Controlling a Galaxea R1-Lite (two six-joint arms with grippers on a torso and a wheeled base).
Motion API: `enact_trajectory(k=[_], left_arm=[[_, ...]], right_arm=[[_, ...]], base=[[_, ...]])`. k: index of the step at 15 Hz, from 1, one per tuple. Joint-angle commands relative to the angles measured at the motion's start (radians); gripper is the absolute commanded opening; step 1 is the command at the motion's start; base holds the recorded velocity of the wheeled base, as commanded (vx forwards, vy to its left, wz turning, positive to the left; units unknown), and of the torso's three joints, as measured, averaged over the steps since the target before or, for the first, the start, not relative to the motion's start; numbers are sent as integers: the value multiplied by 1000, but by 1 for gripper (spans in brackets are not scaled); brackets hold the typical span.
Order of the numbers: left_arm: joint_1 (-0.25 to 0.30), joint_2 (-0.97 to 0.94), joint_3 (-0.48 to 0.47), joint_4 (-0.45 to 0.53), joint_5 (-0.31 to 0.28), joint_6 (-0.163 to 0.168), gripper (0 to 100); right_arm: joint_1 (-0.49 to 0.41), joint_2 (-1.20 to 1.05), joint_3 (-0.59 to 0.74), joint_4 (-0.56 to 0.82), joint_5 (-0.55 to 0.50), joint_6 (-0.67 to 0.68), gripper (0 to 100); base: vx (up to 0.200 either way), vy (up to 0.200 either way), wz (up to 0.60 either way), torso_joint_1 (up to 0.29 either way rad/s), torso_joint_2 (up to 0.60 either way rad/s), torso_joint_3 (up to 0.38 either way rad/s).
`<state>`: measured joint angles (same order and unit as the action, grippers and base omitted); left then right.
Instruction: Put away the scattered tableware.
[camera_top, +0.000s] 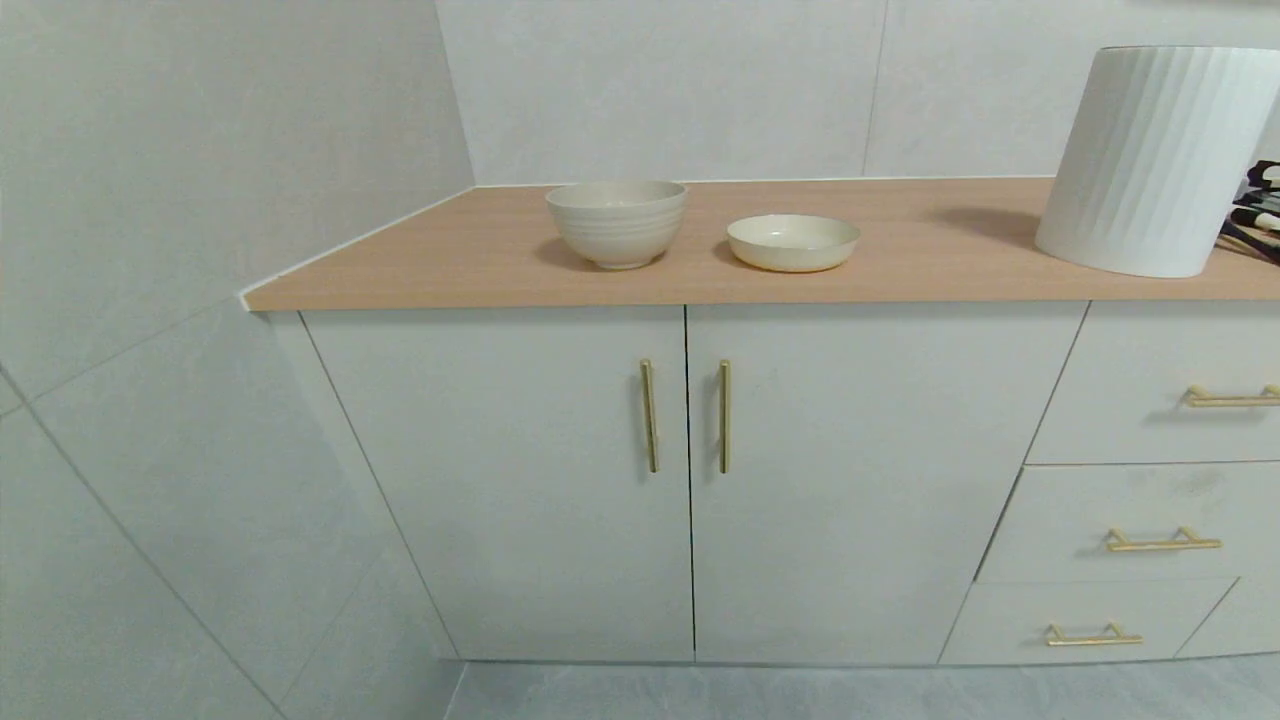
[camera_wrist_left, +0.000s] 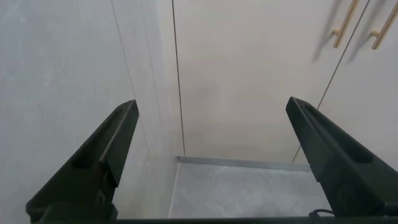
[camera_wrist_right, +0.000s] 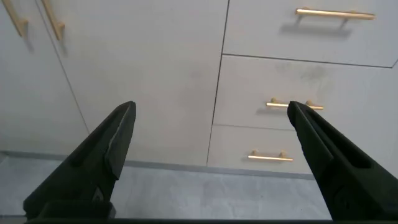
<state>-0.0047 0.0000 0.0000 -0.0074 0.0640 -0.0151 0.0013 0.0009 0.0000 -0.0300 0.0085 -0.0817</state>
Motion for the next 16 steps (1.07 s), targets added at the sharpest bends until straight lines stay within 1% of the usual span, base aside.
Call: enact_trajectory(k=[1,2,3,5,6,8,12,14,15,16], left_arm=[[0,0,0,0,0,0,100],[0,0,0,0,0,0,100],[0,0,0,0,0,0,100],[0,0,0,0,0,0,100],[0,0,0,0,0,0,100],[0,0,0,0,0,0,100],[0,0,0,0,0,0,100],[0,0,0,0,0,0,100],[0,0,0,0,0,0,100],[0,0,0,0,0,0,100]], right_arm=[[0,2,-54,-59,1,16,100],[5,31,-121,-59,10,39,100],[25,119,-172,-22,61,37,100],[52,309,-216,-13,217,43,100],[52,416,-239,-14,271,43,100],[72,590,-287,-21,324,42,100],[279,863,-393,-74,314,54,100],[336,979,-445,-108,304,69,100],[390,1122,-512,-154,304,76,100],[425,1228,-569,-188,304,77,100]], base=[[0,0,0,0,0,0],[0,0,0,0,0,0],[0,0,0,0,0,0],[0,0,0,0,0,0],[0,0,0,0,0,0],[0,0,0,0,0,0],[0,0,0,0,0,0],[0,0,0,0,0,0],[0,0,0,0,0,0],[0,0,0,0,0,0]])
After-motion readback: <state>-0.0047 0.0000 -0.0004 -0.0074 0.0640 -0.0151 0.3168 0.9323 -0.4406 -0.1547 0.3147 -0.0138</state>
